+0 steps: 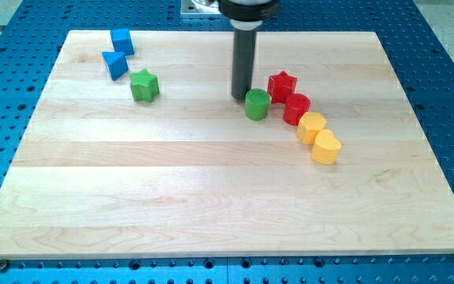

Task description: Put your hand to the right of the blue cube

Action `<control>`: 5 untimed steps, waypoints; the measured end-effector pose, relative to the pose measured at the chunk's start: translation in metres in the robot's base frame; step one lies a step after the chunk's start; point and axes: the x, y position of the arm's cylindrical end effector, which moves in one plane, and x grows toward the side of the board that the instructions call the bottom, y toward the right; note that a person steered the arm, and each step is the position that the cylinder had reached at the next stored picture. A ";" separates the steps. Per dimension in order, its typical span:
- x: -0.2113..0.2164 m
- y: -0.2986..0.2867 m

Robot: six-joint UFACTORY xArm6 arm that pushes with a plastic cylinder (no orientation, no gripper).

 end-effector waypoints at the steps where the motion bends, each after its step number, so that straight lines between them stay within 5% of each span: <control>1: 0.000 -0.012; 5: 0.005 0.016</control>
